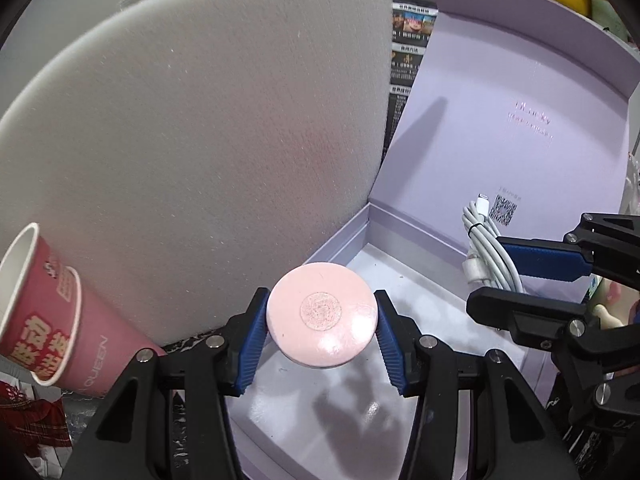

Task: Organize rigid objects
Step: 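Lower both items into the lilac box and open both grippers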

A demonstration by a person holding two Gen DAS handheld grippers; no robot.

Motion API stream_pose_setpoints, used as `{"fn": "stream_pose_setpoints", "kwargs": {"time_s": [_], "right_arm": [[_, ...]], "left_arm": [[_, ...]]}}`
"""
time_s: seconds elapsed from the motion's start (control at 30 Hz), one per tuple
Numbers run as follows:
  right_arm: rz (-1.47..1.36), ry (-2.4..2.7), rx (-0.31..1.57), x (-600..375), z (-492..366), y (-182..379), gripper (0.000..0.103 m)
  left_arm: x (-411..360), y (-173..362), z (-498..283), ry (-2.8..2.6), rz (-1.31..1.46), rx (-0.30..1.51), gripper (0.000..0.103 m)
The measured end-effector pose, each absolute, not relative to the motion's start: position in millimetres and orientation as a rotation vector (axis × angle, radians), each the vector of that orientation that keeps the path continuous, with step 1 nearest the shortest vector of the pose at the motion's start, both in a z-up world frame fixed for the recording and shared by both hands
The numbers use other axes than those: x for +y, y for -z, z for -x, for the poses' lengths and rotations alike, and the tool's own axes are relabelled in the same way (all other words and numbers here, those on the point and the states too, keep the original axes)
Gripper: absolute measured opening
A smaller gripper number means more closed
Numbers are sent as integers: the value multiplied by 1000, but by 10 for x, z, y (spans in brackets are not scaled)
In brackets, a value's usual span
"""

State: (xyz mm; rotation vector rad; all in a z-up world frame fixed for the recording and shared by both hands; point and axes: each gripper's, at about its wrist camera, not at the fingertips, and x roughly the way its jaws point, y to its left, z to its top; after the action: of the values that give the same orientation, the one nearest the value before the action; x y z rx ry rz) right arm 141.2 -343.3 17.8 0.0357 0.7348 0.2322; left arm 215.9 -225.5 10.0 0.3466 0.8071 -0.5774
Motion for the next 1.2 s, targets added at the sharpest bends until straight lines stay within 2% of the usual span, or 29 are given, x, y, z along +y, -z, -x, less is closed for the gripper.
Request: {"fn": "stream_pose_setpoints", "kwargs": {"time_s": [0.63,0.87,1.2], "right_arm": [[-65,-247,854,-3382,-1606,160,31],[-68,-230,860,-3365,-1638,167,31],[-85,-196,869,-3377,-1579,91,32]], "left_arm": [[-2295,321,-2299,565,-348,938,50],[-2258,444,-2348,546,-331,938,50],[-2181,613,-2426,500,-302,1036,52]]}}
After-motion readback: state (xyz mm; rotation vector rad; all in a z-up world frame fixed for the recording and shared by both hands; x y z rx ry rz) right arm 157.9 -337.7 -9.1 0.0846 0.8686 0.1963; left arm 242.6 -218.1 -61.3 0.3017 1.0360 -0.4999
